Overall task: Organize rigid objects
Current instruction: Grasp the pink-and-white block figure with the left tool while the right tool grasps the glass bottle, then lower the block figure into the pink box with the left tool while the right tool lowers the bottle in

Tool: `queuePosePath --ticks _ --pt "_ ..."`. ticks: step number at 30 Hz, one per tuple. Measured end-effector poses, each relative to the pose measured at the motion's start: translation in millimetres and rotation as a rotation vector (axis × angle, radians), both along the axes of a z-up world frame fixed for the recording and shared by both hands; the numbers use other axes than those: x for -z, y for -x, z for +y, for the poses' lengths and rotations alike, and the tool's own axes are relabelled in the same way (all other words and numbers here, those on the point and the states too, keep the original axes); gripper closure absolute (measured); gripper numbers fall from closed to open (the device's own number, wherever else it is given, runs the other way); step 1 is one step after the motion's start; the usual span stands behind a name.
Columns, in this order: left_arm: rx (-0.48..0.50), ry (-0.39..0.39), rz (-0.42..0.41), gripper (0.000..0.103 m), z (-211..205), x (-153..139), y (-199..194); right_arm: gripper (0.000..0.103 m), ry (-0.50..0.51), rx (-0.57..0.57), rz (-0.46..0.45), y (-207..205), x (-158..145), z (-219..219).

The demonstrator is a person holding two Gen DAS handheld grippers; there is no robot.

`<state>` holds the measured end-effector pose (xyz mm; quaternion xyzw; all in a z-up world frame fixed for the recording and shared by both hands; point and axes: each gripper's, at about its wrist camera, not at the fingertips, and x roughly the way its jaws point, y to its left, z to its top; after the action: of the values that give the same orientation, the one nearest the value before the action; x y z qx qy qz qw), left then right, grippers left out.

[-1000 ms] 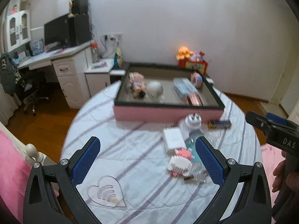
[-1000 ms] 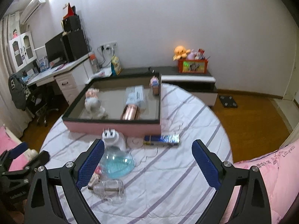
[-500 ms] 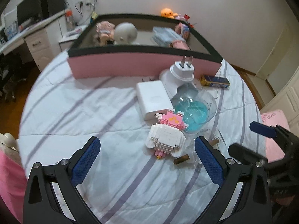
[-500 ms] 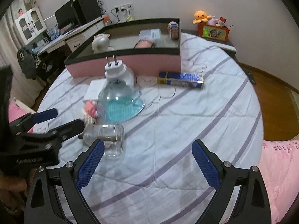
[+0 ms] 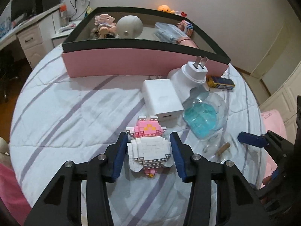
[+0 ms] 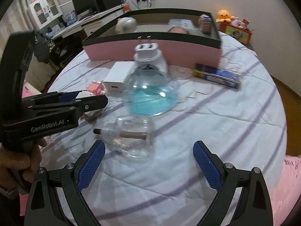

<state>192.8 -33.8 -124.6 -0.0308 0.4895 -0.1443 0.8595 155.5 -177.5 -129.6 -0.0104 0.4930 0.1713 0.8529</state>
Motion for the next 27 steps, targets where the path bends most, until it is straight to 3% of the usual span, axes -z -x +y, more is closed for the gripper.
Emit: queuePosePath --ticks 4,8,16,27 --pt "-0.005 -0.007 -0.009 0.056 0.9 -0.8 5.2 0.008 0.006 -0.016 -0.013 -5.5 4.0 13.2" --pt "-0.009 -0.012 -0.016 0.056 3.4 -2.2 7.1 0.039 0.062 -0.03 -0.054 -4.4 5.0 19.6" --pt "-0.009 -0.016 -0.028 0.056 2.7 -7.5 12.3 0.039 -0.004 -0.003 -0.044 0.2 -2.4 -3.5" --pt "-0.005 -0.021 -0.109 0.056 2.2 -43.8 14.6 0.039 -0.067 0.032 -0.125 -1.9 -48.6 -29.3"
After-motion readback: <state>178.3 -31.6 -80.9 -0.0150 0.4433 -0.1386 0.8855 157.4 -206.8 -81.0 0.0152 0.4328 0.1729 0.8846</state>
